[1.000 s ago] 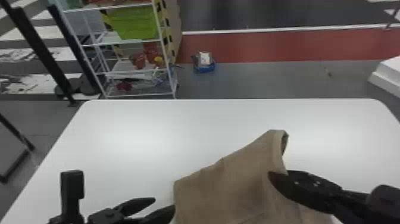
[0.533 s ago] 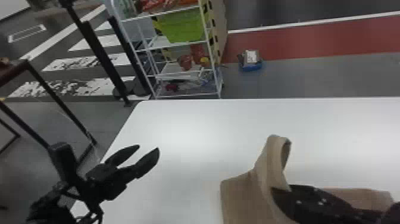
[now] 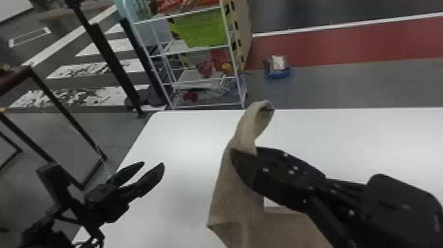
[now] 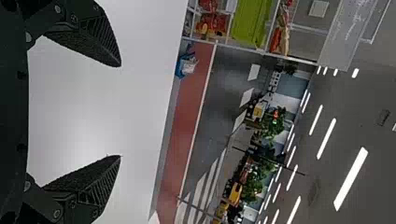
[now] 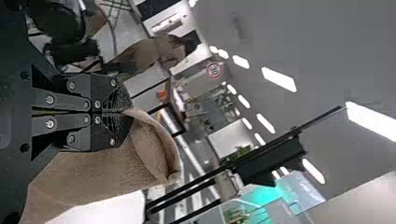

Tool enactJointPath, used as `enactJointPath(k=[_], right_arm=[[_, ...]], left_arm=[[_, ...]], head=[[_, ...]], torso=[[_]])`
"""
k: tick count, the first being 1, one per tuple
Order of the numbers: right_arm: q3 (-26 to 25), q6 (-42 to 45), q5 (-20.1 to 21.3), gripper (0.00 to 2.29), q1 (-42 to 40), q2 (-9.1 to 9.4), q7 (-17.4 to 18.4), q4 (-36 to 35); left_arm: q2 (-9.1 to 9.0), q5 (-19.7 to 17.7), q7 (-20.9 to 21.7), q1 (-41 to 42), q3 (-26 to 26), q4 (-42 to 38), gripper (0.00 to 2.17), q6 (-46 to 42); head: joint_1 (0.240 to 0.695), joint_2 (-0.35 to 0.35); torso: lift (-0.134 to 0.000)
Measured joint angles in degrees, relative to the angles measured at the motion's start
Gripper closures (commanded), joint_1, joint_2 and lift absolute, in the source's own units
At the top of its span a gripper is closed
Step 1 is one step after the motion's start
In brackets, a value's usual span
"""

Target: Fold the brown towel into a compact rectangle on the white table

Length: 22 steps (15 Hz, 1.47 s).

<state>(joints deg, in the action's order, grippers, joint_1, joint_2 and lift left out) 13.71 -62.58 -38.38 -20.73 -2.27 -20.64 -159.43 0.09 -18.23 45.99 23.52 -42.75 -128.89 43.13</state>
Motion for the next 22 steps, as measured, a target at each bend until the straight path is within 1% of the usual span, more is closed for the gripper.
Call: enactJointPath(k=[2, 6, 8, 12, 14, 17, 19, 22], right_arm=[[1.8, 1.6, 0.9, 1.3, 0.3, 0.03, 0.8, 0.6], [4.3, -1.2, 4.1, 1.3, 0.7, -0.01, 1.2, 2.2], [6.8, -1.1, 5.8, 1.3, 1.9, 0.06, 1.6, 4.3], [13.8, 0.0, 9.1, 1.3, 6.0, 1.25, 2.1, 9.8], [16.5, 3.3, 10.5, 1.3, 7.1, 1.67, 2.1, 11.4], [18.0, 8.4, 10.8, 1.3, 7.4, 1.67, 2.1, 12.7], [18.2, 8.2, 11.2, 1.3, 7.2, 1.47, 2.1, 13.3], [18.2, 5.6, 11.5, 1.3, 6.7, 0.84, 2.0, 14.1]], left_arm=[[0.0, -0.3, 0.3, 0.0, 0.0, 0.0, 0.21, 0.5], [0.1, -0.5, 1.2, 0.1, -0.1, 0.3, 0.21, 0.8], [0.49, -0.5, 1.3, 0.2, -0.3, 0.8, 0.21, 0.9], [2.28, -1.3, 1.2, -0.2, -1.1, 3.7, 0.21, 0.7], [3.27, -2.1, 1.3, -0.9, -1.8, 5.4, 0.21, 0.6], [3.79, -2.5, 1.3, -1.3, -2.1, 6.2, 0.21, 0.6], [4.11, -2.6, 1.3, -1.5, -2.1, 6.7, 0.21, 0.5], [4.59, -2.7, 1.7, -1.8, -2.1, 7.7, 0.21, 0.3]], head=[[0.695, 0.35], [0.695, 0.35], [0.695, 0.35], [0.695, 0.35], [0.695, 0.35], [0.695, 0.35], [0.695, 0.35], [0.695, 0.35]], torso=[[-0.124], [-0.124], [-0.124], [-0.124], [-0.124], [-0.124], [-0.124], [-0.124]])
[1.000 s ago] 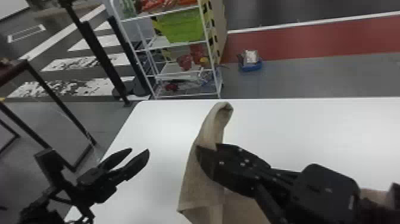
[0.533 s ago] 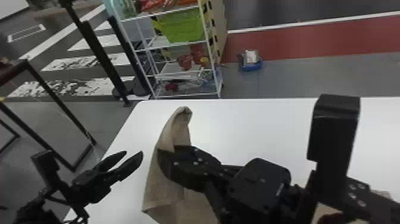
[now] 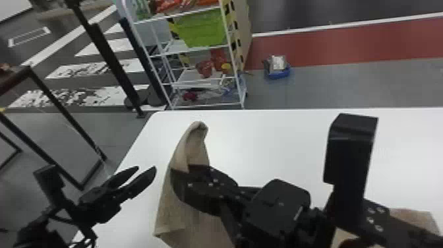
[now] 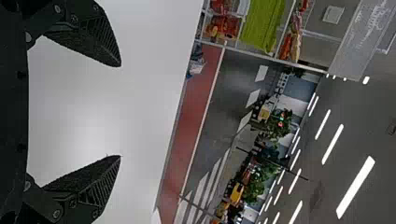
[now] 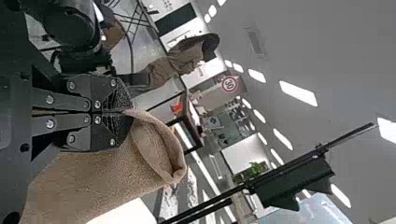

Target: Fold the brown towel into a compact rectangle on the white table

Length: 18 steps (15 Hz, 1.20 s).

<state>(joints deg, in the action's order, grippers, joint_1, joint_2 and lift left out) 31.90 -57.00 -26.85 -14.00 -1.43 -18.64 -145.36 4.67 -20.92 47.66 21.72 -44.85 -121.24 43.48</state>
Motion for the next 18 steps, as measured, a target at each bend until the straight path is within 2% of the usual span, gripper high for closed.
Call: enactJointPath(k=[5, 9, 13, 16, 18], right_arm=[[-0.4, -1.7, 0.0, 1.42, -2.1, -1.51, -0.7, -0.1], [-4.1, -1.5, -1.5, 1.42, -5.3, -3.34, -1.7, -2.6], [-11.1, 0.2, -5.8, 1.42, -9.4, -5.25, -4.6, -4.6], [-19.5, 1.2, -12.3, 1.42, -13.2, -6.8, -7.2, -6.5], [-26.9, 0.7, -17.1, 1.42, -15.6, -7.21, -9.6, -7.3]], left_arm=[[0.04, -0.1, 0.5, 0.2, 0.3, 0.5, 0.21, 0.0], [-0.14, 0.0, 0.7, 0.8, 0.0, 0.1, 0.21, 0.2], [-0.49, 0.4, 0.1, 0.9, -0.4, -1.0, 0.21, 1.6], [-0.8, 2.0, -0.2, 0.9, 0.4, -1.6, 0.21, 3.1], [-1.15, 3.4, -0.3, 0.9, 1.2, -1.9, 0.21, 3.2]], head=[[0.695, 0.35], [0.695, 0.35], [0.695, 0.35], [0.695, 0.35], [0.695, 0.35]], torso=[[-0.124], [-0.124], [-0.124], [-0.124], [-0.124]])
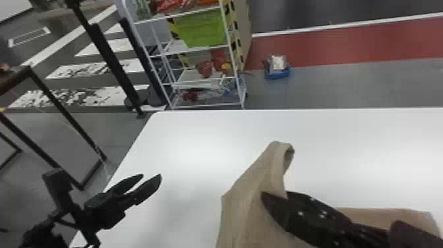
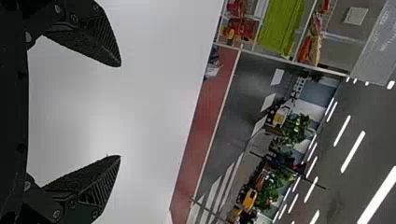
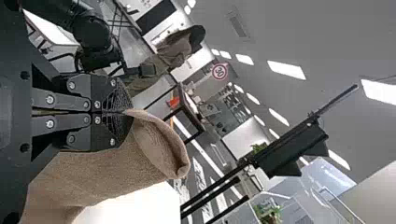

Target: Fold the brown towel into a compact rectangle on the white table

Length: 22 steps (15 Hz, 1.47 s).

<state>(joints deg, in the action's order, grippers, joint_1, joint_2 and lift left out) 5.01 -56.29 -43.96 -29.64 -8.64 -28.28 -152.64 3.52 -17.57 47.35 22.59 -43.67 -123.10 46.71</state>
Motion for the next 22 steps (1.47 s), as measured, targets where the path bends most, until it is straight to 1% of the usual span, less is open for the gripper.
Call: enactJointPath(k=[1, 4, 7, 12, 14, 16, 18, 20, 22], right_arm=[[-3.5, -0.6, -2.2, 1.42, -0.7, -0.04, -0.8, -0.1], [-10.4, -3.9, -6.4, 1.42, -1.3, 0.18, -2.4, 0.1], [-15.3, -7.1, -8.3, 1.42, -1.7, 0.57, -4.1, 0.7], [-25.2, -15.2, -11.7, 1.42, -1.4, 1.03, -7.3, 3.7], [-28.0, -18.3, -12.2, 1.42, -1.1, 1.51, -8.8, 4.0], [-30.2, -20.8, -12.5, 1.42, -0.8, 1.71, -10.4, 4.5], [-33.5, -23.8, -13.5, 1.41, -0.1, 1.84, -12.3, 5.6], [-37.1, -29.1, -14.0, 1.42, 2.1, 1.86, -13.7, 7.2], [-41.0, -32.9, -13.7, 1.42, 6.8, 1.72, -16.1, 10.2]], left_arm=[[-0.08, 0.6, -0.1, 0.0, 0.3, -0.1, 0.21, 0.1], [-0.2, 2.1, -0.3, 0.0, 1.2, -0.1, 0.21, 0.5], [-0.81, 3.5, -0.2, 0.1, 1.6, -0.1, 0.21, 0.7], [-0.89, 4.8, -0.1, 0.3, 2.4, 0.4, 0.21, 0.7], [-0.92, 4.9, -0.1, 0.4, 2.5, 0.3, 0.21, 0.7], [-1.08, 4.9, 0.0, 0.6, 2.5, 0.0, 0.21, 0.8], [-1.14, 4.8, 0.1, 0.8, 2.5, -0.2, 0.21, 0.9], [-1.15, 4.8, 0.2, 1.1, 2.5, -0.4, 0.21, 1.1], [-1.16, 4.8, 0.3, 1.5, 2.5, -0.9, 0.21, 1.6]], head=[[0.695, 0.35], [0.695, 0.35], [0.695, 0.35], [0.695, 0.35], [0.695, 0.35], [0.695, 0.35], [0.695, 0.35], [0.695, 0.35], [0.695, 0.35]], torso=[[-0.124], [-0.124], [-0.124], [-0.124], [-0.124], [-0.124], [-0.124], [-0.124], [-0.124]])
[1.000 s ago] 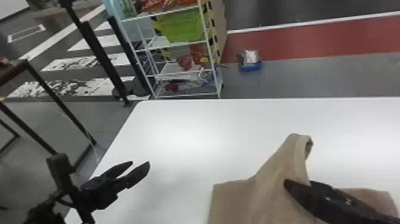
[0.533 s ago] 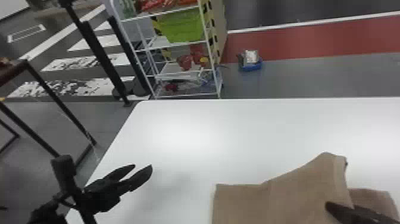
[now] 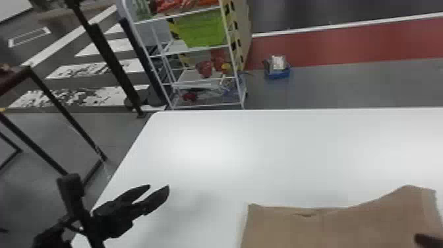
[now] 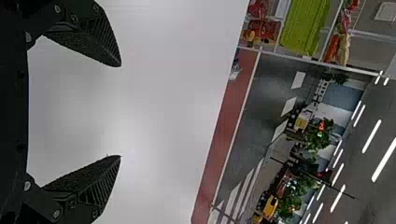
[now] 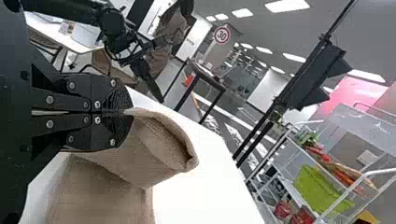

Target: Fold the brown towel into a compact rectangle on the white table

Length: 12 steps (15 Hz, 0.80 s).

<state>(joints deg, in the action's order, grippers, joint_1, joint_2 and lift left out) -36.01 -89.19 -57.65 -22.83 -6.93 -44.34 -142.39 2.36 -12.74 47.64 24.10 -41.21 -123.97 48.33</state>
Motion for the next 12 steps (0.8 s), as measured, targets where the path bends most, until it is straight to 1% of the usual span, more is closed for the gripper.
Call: enactJointPath(k=[1, 3, 6, 9, 12], right_arm=[[-1.3, -0.3, 0.5, 1.41, 2.0, -0.21, -1.1, 1.7], [-2.5, -0.6, 2.3, 1.41, 5.1, -1.34, -3.1, 5.2], [-1.9, -0.6, 3.6, 1.41, 7.9, -2.14, -5.6, 7.8], [-0.4, -0.6, 4.2, 1.41, 8.4, -2.61, -5.8, 7.9], [-1.8, -0.6, 3.8, 1.41, 7.1, -2.42, -6.0, 6.6]], left_arm=[[-0.03, 0.0, 0.0, 0.3, 0.0, -0.2, 0.21, 0.1], [-0.07, 0.1, 0.1, 0.6, 0.1, -0.5, 0.21, 0.1], [-0.04, 0.2, 0.2, 0.6, 0.2, -0.5, 0.21, 0.1], [0.0, 0.1, 0.3, 0.7, 0.1, -0.8, 0.21, 0.9], [0.08, 0.2, 0.2, 0.6, 0.0, -0.8, 0.21, 1.3]], head=[[0.695, 0.35], [0.695, 0.35], [0.695, 0.35], [0.695, 0.35], [0.695, 0.35]], torso=[[-0.124], [-0.124], [-0.124], [-0.124], [-0.124]])
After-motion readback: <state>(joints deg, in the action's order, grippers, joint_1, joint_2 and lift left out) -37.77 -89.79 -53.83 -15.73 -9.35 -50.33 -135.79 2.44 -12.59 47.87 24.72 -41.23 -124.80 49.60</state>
